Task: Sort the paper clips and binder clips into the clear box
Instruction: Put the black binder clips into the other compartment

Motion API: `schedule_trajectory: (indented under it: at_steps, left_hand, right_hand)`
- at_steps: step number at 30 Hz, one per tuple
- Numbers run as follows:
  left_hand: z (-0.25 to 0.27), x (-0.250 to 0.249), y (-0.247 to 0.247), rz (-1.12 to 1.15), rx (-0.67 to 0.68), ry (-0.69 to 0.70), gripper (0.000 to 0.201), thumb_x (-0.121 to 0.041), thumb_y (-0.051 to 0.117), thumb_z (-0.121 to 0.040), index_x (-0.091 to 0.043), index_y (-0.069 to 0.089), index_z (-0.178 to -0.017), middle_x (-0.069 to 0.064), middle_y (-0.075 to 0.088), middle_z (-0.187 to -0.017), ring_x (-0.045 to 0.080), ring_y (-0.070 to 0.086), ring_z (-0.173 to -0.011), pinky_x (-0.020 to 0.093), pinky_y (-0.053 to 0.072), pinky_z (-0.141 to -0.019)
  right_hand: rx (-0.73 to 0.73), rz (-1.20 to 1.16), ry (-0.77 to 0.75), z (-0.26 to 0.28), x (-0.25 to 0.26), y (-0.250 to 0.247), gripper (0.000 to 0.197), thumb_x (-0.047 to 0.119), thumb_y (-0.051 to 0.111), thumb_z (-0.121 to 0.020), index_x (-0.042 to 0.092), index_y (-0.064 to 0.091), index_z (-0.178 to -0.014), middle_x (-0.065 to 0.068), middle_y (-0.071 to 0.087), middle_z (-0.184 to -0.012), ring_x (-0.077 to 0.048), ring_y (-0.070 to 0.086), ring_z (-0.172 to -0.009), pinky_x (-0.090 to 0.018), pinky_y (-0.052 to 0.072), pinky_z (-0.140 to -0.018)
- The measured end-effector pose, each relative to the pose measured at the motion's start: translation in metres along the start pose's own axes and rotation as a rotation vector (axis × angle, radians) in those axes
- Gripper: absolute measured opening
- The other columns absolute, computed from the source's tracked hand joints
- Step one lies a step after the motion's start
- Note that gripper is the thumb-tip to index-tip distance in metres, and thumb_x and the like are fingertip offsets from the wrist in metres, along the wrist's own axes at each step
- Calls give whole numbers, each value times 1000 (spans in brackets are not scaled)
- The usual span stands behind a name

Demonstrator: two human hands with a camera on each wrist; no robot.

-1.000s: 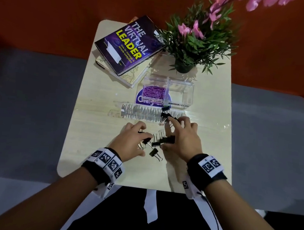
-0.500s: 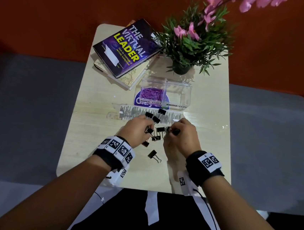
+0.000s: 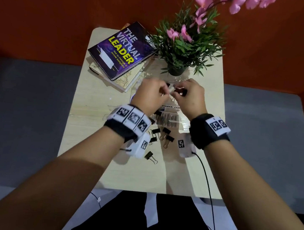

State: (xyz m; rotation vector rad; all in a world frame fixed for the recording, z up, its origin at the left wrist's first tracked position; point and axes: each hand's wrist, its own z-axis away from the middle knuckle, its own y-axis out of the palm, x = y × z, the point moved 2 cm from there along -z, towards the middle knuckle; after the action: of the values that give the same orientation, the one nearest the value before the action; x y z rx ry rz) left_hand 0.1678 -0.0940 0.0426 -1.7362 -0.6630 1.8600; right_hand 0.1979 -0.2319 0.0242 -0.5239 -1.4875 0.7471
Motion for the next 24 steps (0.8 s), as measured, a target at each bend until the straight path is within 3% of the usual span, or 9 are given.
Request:
schedule_trajectory:
  at_steps: [3, 6, 8, 10, 12, 13, 16, 21, 24]
  left_hand:
    - [-29, -10, 9, -41, -15, 9, 3, -9, 74, -79, -10, 72, -78, 4, 68, -87, 16, 62, -72, 30, 57, -73]
    - [-42, -5, 27, -157, 148, -15, 4, -10, 71, -82, -13, 72, -83, 6, 71, -92, 21, 68, -81, 35, 58, -77]
    - [-39, -1, 34, -250, 261, 6, 9, -11, 69, -85, -14, 73, -92, 6, 70, -100, 22, 68, -88, 34, 57, -80]
    - [-28, 2, 30, -276, 276, 67, 13, -10, 67, -85, -14, 72, -97, 7, 68, -110, 21, 65, -93, 37, 55, -85]
    - [-6, 7, 19, -247, 240, 109, 12, -10, 66, -86, -14, 71, -96, 8, 64, -116, 22, 61, -99, 38, 52, -92]
    - [8, 13, 12, -243, 241, 117, 11, -12, 66, -86, -15, 69, -95, 7, 62, -116, 21, 60, -101, 38, 50, -94]
    - [59, 41, 0, -306, 395, 72, 18, -22, 69, -84, -25, 65, -101, -5, 58, -113, 13, 54, -103, 35, 48, -97]
    - [100, 79, 14, -392, 649, 85, 84, -26, 79, -75, -37, 32, -144, -8, 27, -153, 17, 26, -136, 39, 41, -105]
    - [100, 82, 28, -428, 644, 140, 82, -26, 75, -79, -39, 29, -145, -5, 30, -150, 22, 30, -131, 40, 48, -97]
  right_hand:
    - [46, 40, 2, 4, -9, -1, 26, 3, 68, -76, 11, 71, -101, -14, 66, -102, -27, 63, -91, -33, 52, -82]
    - [-20, 18, 45, 30, -25, -4, 30, -7, 57, -77, 9, 70, -99, -12, 68, -100, -24, 65, -90, -33, 53, -82]
    - [70, 8, 32, 52, -30, 2, 31, -9, 53, -77, 7, 71, -96, -11, 68, -101, -26, 65, -90, -25, 51, -76]
    - [285, 42, -59, 73, -30, 11, 34, 11, 45, -79, 8, 70, -102, -10, 65, -112, -28, 60, -100, -27, 49, -79]
    - [495, 162, -208, 88, -32, 22, 56, 37, 31, -76, 17, 65, -116, -3, 58, -129, -26, 50, -111, -36, 50, -85]
    - [542, 245, -262, 92, -36, 27, 53, 39, 32, -80, 23, 61, -120, 3, 54, -135, -25, 47, -115, -39, 51, -85]
    - [490, 326, -349, 95, -50, 39, 30, 34, 51, -89, 35, 59, -118, 16, 57, -131, -21, 49, -114, -40, 56, -78]
    - [372, 311, -356, 100, -58, 42, 15, 33, 52, -88, 35, 66, -94, 16, 64, -103, -17, 52, -86, -36, 54, -64]
    - [357, 308, -316, 102, -59, 41, 13, 34, 53, -89, 30, 65, -89, 8, 60, -100, -22, 52, -80, -38, 53, -62]
